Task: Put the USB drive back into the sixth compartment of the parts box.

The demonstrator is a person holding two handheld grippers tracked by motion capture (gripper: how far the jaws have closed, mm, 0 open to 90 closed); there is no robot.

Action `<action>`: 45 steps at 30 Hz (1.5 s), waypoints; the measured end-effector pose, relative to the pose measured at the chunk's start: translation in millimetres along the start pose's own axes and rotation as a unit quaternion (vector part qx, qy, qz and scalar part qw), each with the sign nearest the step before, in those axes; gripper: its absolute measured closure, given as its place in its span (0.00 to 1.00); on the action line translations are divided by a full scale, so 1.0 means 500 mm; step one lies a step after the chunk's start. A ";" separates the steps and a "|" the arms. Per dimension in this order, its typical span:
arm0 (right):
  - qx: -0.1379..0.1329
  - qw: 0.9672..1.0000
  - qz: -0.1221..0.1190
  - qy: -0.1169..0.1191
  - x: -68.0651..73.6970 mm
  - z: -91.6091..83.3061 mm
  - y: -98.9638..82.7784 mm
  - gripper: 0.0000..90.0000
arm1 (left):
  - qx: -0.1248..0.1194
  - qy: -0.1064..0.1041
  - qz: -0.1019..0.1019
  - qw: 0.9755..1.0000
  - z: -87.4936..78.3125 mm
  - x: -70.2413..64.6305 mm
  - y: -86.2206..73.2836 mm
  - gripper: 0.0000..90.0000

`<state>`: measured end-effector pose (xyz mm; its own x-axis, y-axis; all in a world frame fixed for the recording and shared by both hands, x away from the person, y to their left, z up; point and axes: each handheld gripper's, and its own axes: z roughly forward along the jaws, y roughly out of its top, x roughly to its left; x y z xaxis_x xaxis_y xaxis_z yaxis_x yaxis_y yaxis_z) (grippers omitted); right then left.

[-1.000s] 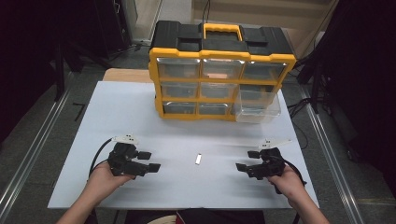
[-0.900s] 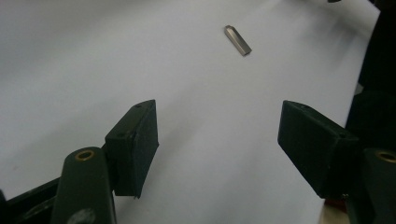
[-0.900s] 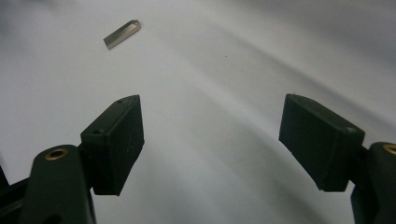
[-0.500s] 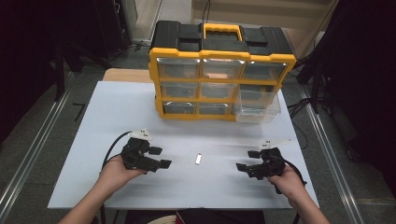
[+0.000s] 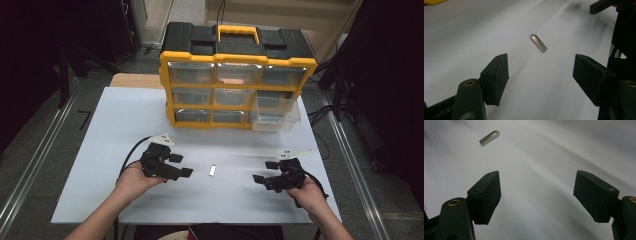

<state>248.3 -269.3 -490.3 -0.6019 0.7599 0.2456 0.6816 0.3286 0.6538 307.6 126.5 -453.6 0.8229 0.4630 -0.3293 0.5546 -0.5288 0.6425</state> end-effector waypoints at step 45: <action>0.003 1.000 0.001 0.001 -0.001 0.002 0.000 0.23 | 0.031 0.003 0.032 0.999 0.122 -0.022 0.098 0.33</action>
<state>249.0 -268.8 -491.1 -0.6016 0.7593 0.2481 0.6852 0.3309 0.6488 333.3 52.2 -460.5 0.8558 0.4317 -0.2850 0.5084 -0.6003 0.6174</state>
